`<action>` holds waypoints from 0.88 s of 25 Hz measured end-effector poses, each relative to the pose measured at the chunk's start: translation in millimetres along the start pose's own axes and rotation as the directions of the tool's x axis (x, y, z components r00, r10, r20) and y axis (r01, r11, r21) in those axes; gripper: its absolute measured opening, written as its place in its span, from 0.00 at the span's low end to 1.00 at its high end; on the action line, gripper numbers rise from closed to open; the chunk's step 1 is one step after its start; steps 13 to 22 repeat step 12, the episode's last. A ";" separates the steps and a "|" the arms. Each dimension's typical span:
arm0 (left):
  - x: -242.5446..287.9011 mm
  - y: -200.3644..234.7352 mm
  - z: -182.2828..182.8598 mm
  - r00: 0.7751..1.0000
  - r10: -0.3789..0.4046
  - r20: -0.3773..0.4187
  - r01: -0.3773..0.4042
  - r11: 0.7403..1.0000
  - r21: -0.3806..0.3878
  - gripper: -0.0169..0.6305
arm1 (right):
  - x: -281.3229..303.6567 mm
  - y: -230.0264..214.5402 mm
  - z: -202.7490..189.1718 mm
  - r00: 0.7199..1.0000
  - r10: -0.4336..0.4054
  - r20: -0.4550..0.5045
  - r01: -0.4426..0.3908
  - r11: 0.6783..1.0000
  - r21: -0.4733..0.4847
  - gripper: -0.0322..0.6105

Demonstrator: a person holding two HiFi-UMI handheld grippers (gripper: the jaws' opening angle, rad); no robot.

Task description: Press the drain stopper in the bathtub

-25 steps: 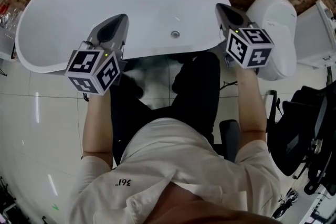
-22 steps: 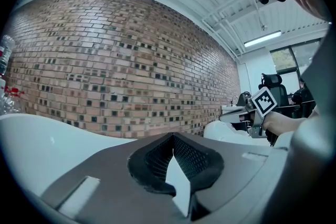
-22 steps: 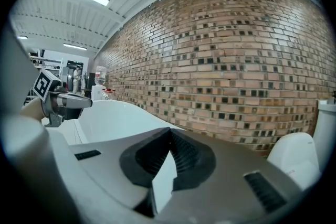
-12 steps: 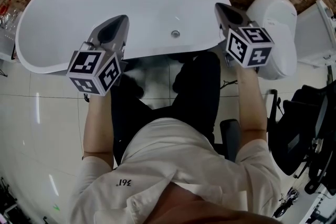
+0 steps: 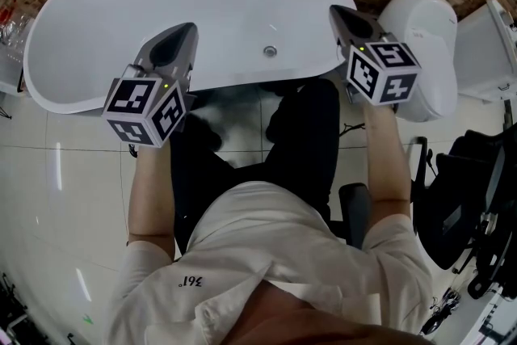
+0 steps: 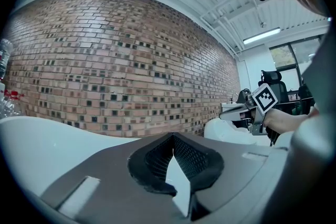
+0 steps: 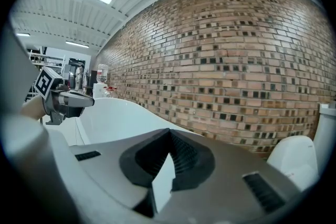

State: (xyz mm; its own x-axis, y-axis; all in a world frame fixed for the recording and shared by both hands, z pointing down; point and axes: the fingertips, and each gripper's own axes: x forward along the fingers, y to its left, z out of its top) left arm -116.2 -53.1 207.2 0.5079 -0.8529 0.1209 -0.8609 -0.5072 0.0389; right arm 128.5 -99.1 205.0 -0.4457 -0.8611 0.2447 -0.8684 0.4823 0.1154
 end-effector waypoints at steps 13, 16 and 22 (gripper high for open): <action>0.3 -0.6 1.9 1.000 -0.004 0.003 0.004 1.000 0.001 0.03 | 0.7 1.8 2.2 1.000 0.007 -0.002 -0.007 1.000 -0.015 0.06; 0.3 -0.6 1.9 1.000 -0.004 0.003 0.004 1.000 0.001 0.03 | 0.7 1.8 2.2 1.000 0.007 -0.002 -0.007 1.000 -0.015 0.06; 0.3 -0.6 1.9 1.000 -0.004 0.003 0.004 1.000 0.001 0.03 | 0.7 1.8 2.2 1.000 0.007 -0.002 -0.007 1.000 -0.015 0.06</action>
